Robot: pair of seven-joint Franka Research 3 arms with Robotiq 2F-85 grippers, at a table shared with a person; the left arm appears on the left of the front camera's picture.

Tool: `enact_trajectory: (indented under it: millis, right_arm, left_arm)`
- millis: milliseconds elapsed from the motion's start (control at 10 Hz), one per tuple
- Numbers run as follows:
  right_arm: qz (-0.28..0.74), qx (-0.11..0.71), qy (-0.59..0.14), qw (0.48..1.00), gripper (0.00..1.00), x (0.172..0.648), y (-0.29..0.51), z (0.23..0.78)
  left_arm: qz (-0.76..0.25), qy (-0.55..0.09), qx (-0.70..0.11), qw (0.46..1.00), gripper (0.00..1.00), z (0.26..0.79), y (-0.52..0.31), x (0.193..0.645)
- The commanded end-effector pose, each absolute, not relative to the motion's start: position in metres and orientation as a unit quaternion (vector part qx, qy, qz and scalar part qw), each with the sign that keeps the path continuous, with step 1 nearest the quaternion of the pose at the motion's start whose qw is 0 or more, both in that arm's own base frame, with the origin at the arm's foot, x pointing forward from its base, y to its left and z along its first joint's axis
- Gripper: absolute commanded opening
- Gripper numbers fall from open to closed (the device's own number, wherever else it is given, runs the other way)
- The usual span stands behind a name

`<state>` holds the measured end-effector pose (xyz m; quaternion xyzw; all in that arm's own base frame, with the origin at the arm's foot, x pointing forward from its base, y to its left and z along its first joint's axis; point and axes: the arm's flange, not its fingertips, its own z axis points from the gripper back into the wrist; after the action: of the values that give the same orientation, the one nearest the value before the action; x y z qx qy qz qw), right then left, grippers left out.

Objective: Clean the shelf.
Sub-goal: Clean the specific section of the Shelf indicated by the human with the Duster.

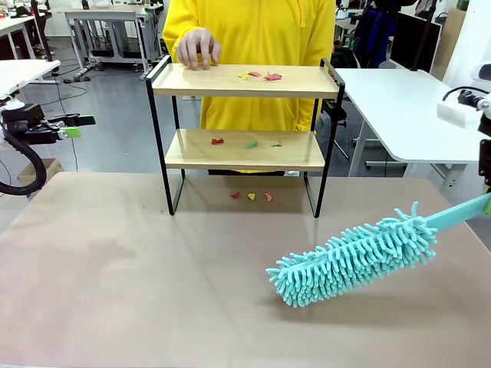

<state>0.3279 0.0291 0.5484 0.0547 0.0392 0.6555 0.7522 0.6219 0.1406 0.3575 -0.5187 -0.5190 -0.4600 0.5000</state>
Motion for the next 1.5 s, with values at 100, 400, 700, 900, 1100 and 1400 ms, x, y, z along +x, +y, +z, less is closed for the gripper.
enact_trajectory:
  millis: [100, 400, 700, 900, 1100, 1400]
  right_arm:
    - [0.657, 0.053, 0.039, 0.751, 0.14, 0.326, 0.027, 0.551]
    - [0.656, 0.055, 0.039, 0.752, 0.14, 0.328, 0.029, 0.548]
    - [0.602, 0.070, 0.000, 0.795, 0.14, 0.290, 0.063, 0.594]
    - [0.553, 0.105, -0.048, 0.825, 0.14, 0.253, 0.092, 0.628]
    - [0.488, 0.149, -0.097, 0.854, 0.14, 0.216, 0.135, 0.668]
    - [0.411, 0.204, -0.209, 0.863, 0.14, 0.188, 0.203, 0.717]
  left_arm:
    - [-0.462, -0.519, -0.518, 0.498, 1.00, 0.360, 0.141, 0.621]
    - [-0.462, -0.519, -0.518, 0.498, 1.00, 0.360, 0.141, 0.621]
    - [-0.462, -0.519, -0.518, 0.498, 1.00, 0.360, 0.141, 0.621]
    - [-0.462, -0.519, -0.518, 0.498, 1.00, 0.360, 0.141, 0.621]
    - [-0.462, -0.519, -0.518, 0.498, 1.00, 0.360, 0.141, 0.621]
    - [-0.462, -0.519, -0.518, 0.498, 1.00, 0.360, 0.141, 0.621]
